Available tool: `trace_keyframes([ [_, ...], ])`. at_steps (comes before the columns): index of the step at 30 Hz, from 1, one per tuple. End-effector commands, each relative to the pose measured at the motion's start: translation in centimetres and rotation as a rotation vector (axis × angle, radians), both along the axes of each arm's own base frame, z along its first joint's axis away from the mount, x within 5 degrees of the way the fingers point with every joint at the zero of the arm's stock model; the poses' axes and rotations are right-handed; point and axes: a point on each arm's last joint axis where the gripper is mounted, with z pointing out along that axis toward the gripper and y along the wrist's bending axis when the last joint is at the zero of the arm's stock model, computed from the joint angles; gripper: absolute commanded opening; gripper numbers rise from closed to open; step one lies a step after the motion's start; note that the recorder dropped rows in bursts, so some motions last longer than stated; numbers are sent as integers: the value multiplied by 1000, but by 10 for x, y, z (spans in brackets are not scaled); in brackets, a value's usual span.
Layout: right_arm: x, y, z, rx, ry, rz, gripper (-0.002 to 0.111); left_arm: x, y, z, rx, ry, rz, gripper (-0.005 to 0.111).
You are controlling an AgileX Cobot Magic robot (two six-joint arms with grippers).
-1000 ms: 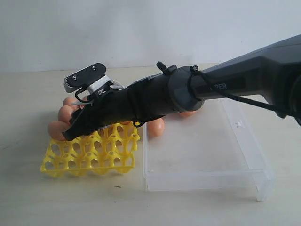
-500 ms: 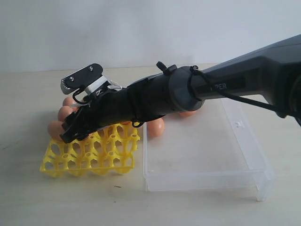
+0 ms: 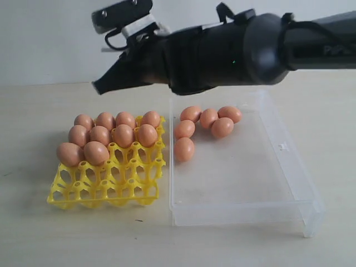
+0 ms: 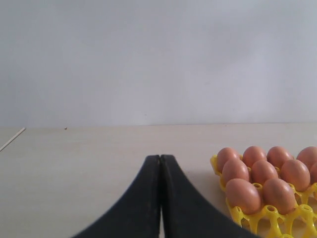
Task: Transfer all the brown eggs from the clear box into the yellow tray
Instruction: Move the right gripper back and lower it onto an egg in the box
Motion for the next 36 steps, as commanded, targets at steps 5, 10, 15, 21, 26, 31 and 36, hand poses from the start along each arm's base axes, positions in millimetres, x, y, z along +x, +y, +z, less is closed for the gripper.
trace_keyframes([
  [5,2,-55,44,193,49,-309,0,0,0,-1,-11,-3,-3,0],
  [10,10,-85,21,598,652,-67,0,0,0,-1,-11,-3,-3,0],
  [15,21,-124,-9,-109,856,-194,0,0,0,-1,-11,-3,-3,0],
  [21,56,-137,-30,-125,900,-380,25,0,0,-1,-11,-3,-3,0],
  [26,78,-134,-44,-82,916,-487,55,0,0,-1,-11,-3,-3,0],
  [31,96,-132,-54,-75,878,-595,62,0,0,-1,-11,-3,-3,0],
  [36,110,-129,-68,-53,876,-679,62,0,0,-1,-11,-3,-3,0],
])
